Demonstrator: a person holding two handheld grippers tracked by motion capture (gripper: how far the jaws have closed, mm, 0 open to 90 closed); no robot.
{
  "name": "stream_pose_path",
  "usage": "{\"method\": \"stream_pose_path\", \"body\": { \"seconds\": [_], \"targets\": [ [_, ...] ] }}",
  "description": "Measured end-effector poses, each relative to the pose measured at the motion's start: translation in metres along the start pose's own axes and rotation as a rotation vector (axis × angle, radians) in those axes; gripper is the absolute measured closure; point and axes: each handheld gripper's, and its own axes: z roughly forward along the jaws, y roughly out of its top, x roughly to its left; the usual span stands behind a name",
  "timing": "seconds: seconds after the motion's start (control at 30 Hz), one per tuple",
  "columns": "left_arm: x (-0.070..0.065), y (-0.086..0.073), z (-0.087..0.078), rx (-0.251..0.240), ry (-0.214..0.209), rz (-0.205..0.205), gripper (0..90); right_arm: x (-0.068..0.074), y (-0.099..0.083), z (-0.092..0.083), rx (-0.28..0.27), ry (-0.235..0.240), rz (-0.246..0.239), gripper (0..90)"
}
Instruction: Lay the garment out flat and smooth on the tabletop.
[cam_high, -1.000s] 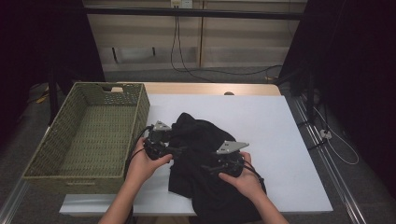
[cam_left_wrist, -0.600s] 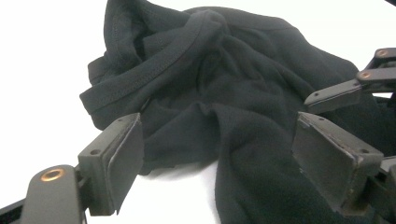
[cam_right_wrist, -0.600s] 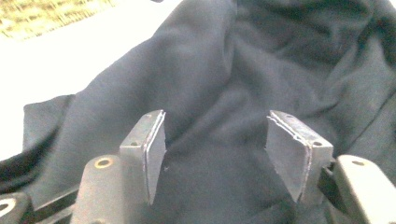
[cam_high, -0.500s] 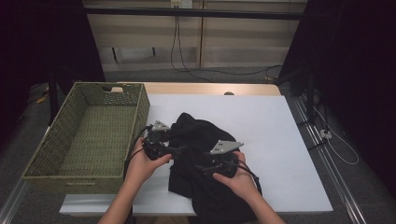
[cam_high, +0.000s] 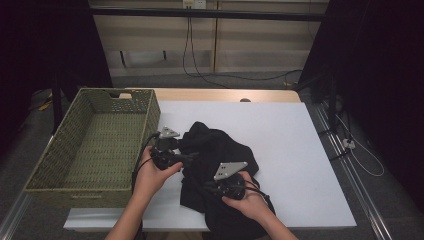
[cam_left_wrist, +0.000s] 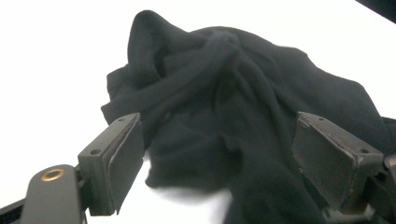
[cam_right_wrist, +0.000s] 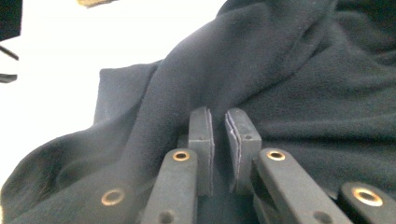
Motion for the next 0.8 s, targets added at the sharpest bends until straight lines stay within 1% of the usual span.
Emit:
{"method": "stream_pose_path", "body": {
  "seconds": [0.1,0.17,0.23,0.3,0.37,0.4,0.43,0.47,0.53,0.6,0.67,0.7,0.8],
  "targets": [
    [0.001,0.002,-0.001,-0.007,0.003,-0.006,17.5,0.007,-0.001,-0.001,0.001,0.051,-0.008,82.3],
    [0.001,0.003,0.000,-0.005,0.002,-0.002,17.6,0.012,-0.002,-0.001,0.002,0.067,-0.025,82.3],
    [0.000,0.003,0.000,-0.007,0.001,-0.004,17.5,0.018,-0.003,-0.001,0.006,0.105,-0.035,82.2],
    [0.000,0.004,0.000,-0.012,0.000,0.001,17.7,0.022,-0.003,-0.002,0.008,0.120,-0.049,82.2],
    [0.000,0.005,0.000,-0.011,-0.003,0.000,17.7,0.027,-0.004,-0.002,0.010,0.161,-0.045,82.3],
    [0.000,0.005,0.000,-0.008,-0.003,0.002,17.7,0.030,-0.004,-0.002,0.014,0.169,-0.052,82.3],
    [0.001,0.006,0.000,-0.006,-0.003,0.003,17.7,0.032,-0.003,-0.002,0.020,0.163,-0.063,82.5],
    [0.001,0.005,0.000,-0.007,-0.004,0.001,17.6,0.032,-0.002,-0.003,0.022,0.159,-0.058,82.6],
    [0.001,0.005,0.000,-0.007,-0.003,-0.003,17.7,0.031,-0.003,-0.003,0.022,0.172,-0.050,82.6],
    [0.001,0.005,0.000,-0.004,-0.001,0.000,17.7,0.031,-0.003,-0.003,0.022,0.177,-0.056,82.6],
    [0.001,0.005,0.000,-0.006,0.000,-0.006,17.6,0.033,-0.003,-0.003,0.026,0.186,-0.062,82.8],
    [0.002,0.005,0.000,-0.003,0.000,-0.004,17.7,0.034,-0.003,-0.002,0.027,0.203,-0.061,82.8],
    [0.001,0.005,0.001,0.002,0.000,0.000,17.8,0.038,-0.004,-0.002,0.031,0.248,-0.083,82.9]
  ]
}}
